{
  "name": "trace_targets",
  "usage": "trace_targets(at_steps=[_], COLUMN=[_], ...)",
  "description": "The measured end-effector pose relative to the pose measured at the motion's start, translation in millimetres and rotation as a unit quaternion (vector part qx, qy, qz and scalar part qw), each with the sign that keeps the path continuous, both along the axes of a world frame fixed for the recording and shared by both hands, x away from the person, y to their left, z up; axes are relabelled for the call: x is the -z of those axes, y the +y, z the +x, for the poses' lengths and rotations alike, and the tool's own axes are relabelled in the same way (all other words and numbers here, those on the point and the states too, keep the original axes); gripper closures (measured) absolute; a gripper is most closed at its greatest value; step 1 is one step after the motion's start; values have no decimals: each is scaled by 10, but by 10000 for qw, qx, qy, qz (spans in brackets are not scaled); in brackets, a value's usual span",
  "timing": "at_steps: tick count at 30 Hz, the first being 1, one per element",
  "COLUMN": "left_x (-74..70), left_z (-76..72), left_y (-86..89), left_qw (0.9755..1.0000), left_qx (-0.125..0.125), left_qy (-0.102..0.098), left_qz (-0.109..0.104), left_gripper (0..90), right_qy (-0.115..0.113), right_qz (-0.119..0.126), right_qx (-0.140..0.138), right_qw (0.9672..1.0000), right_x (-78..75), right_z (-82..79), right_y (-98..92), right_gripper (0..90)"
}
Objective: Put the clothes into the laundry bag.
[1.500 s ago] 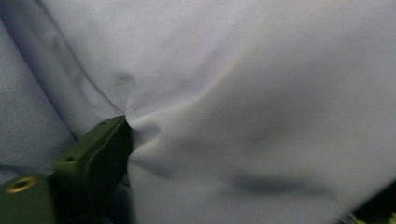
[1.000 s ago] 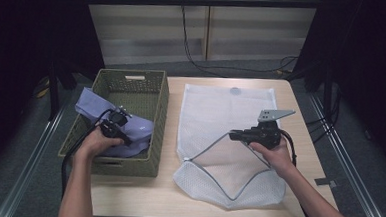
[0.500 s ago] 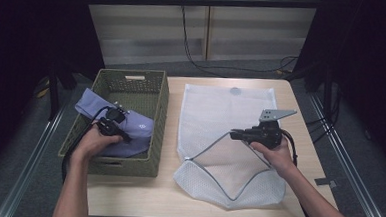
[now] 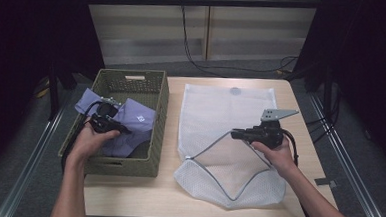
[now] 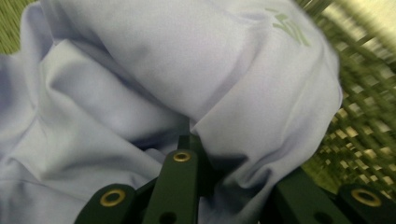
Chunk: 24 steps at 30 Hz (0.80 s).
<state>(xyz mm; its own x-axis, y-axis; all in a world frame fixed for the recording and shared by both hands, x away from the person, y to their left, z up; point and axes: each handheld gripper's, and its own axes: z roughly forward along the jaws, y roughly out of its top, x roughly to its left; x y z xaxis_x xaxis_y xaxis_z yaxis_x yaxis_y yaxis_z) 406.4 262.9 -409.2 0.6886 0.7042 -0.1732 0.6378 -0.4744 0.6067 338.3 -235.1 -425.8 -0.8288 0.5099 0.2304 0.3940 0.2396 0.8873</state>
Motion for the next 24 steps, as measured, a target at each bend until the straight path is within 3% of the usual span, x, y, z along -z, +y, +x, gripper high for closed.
trace_targets(at_steps=[3, 4, 6, 8, 10, 15, 17, 24], left_x=[-48, -67, -82, -115, -152, -212, -247, -397], left_z=[-49, -63, -116, -115, -136, -182, -198, -265], left_y=[-21, -19, -74, -63, -37, 36, 71, 122], left_qw=[9995, 9995, 9994, 9993, 9982, 9960, 9942, 9905], left_qx=[-144, -74, -26, -79, -132, -178, -195, -224], left_qy=[-218, -192, -356, -378, -537, -720, -787, -1007], left_qz=[-180, -246, -27, 27, -218, -497, -704, -914], left_gripper=[823, 822, 822, 822, 822, 824, 824, 826], right_qy=[-3, -4, -4, -10, -9, 1, -1, -13], right_qz=[2, 2, -7, 6, 11, -17, -22, -4], right_qx=[2, 0, -7, -5, -3, 3, -19, -6], right_qw=[10000, 10000, 10000, 10000, 10000, 10000, 10000, 10000], right_x=[-1, -2, -3, -4, -5, 7, 6, 1], right_z=[0, -2, -4, -7, -12, -15, -19, -15], right_y=[0, 0, -1, -3, -4, 7, 13, 8], right_gripper=[871, 871, 870, 871, 871, 871, 871, 872])
